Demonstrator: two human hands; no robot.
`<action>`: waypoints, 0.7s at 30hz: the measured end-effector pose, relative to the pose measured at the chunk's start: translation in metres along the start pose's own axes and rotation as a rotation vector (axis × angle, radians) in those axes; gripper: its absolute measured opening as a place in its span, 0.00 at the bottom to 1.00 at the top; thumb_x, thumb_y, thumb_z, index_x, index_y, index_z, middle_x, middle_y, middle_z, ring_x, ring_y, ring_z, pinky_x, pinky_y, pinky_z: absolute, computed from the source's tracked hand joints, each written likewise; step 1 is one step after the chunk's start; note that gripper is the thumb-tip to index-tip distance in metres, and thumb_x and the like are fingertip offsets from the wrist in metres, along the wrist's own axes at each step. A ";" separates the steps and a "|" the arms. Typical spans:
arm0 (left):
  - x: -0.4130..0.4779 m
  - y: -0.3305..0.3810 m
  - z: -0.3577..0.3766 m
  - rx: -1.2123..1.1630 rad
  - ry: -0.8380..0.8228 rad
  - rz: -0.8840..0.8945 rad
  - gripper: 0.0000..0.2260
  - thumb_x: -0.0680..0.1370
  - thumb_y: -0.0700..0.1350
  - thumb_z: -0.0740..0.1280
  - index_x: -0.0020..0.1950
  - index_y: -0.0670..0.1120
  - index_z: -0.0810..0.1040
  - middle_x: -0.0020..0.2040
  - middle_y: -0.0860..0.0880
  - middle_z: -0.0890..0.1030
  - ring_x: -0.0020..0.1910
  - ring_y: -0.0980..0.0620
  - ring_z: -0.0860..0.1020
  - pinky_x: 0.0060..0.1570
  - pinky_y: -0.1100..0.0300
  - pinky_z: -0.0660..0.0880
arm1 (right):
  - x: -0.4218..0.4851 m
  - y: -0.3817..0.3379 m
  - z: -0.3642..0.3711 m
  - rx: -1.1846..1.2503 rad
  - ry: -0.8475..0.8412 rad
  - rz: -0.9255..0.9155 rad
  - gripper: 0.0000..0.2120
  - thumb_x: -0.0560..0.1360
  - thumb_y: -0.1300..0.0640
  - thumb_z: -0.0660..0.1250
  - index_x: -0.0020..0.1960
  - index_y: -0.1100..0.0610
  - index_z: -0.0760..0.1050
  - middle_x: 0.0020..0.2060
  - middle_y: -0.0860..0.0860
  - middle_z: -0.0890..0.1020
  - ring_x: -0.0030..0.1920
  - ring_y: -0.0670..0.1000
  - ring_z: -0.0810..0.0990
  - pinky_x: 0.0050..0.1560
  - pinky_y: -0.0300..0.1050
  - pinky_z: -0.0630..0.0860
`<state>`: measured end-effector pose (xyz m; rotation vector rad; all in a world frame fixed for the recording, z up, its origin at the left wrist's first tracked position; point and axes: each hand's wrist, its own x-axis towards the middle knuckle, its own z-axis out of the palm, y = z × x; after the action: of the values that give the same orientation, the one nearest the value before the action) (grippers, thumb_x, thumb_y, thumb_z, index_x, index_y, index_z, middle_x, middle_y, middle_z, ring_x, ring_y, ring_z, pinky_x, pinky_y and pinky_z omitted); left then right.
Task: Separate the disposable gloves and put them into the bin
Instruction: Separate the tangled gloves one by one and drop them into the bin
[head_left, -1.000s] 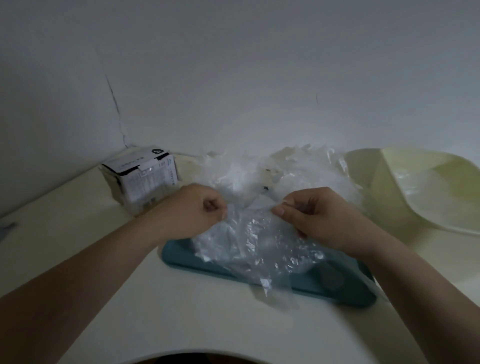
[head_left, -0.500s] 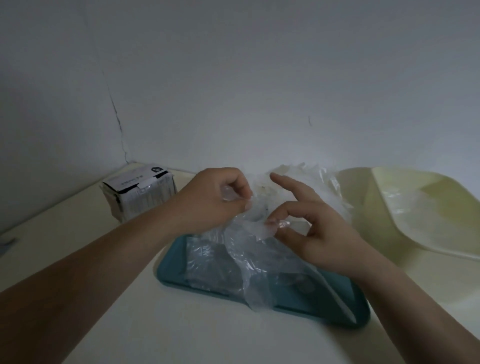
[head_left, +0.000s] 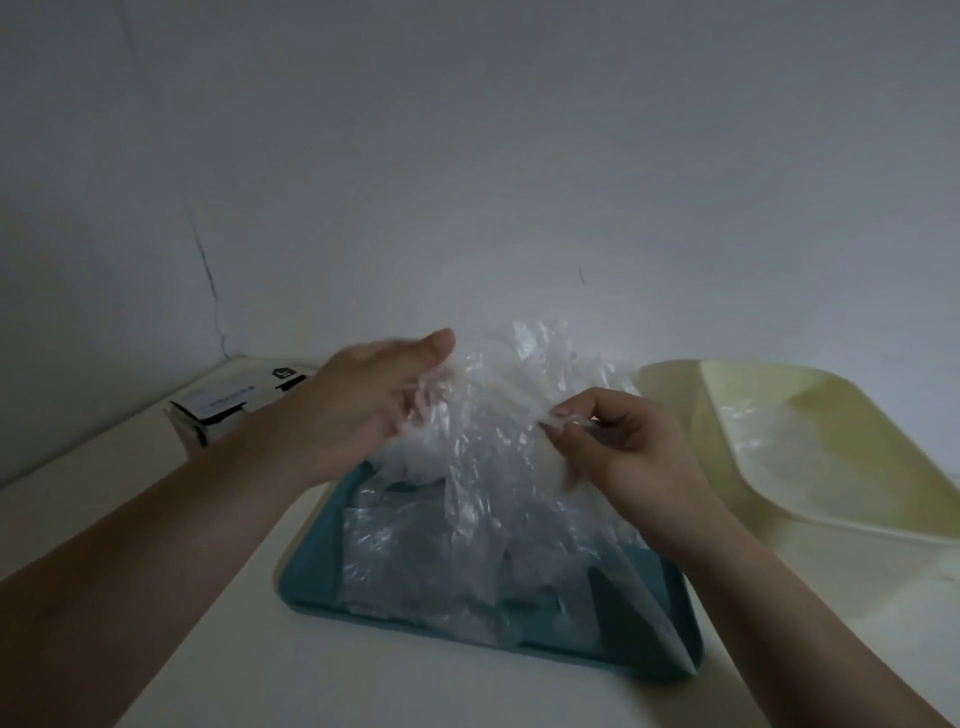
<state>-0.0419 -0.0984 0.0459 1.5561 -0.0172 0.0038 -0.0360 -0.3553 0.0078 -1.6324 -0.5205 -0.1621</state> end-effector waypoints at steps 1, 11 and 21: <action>0.000 -0.006 0.001 -0.081 -0.071 -0.083 0.28 0.72 0.56 0.80 0.64 0.39 0.82 0.58 0.41 0.86 0.57 0.45 0.85 0.59 0.49 0.80 | 0.000 0.000 0.000 0.024 0.023 0.016 0.08 0.78 0.63 0.73 0.41 0.63 0.82 0.34 0.51 0.83 0.29 0.55 0.78 0.35 0.56 0.79; 0.014 0.011 0.046 -0.425 -0.093 -0.034 0.04 0.72 0.41 0.74 0.46 0.44 0.84 0.52 0.43 0.87 0.51 0.45 0.87 0.59 0.47 0.79 | 0.016 -0.033 -0.041 0.002 0.313 0.219 0.07 0.80 0.58 0.72 0.46 0.60 0.84 0.43 0.59 0.87 0.41 0.57 0.85 0.47 0.55 0.85; 0.017 0.046 0.103 -0.185 -0.411 -0.062 0.08 0.84 0.43 0.60 0.50 0.42 0.76 0.63 0.39 0.85 0.54 0.38 0.86 0.41 0.51 0.85 | 0.051 -0.023 -0.180 -0.548 0.452 0.413 0.10 0.81 0.61 0.64 0.48 0.66 0.80 0.37 0.63 0.86 0.25 0.56 0.79 0.25 0.44 0.76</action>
<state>-0.0265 -0.2012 0.0940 1.3496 -0.2855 -0.3575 0.0344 -0.5173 0.0742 -2.1144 0.2355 -0.3764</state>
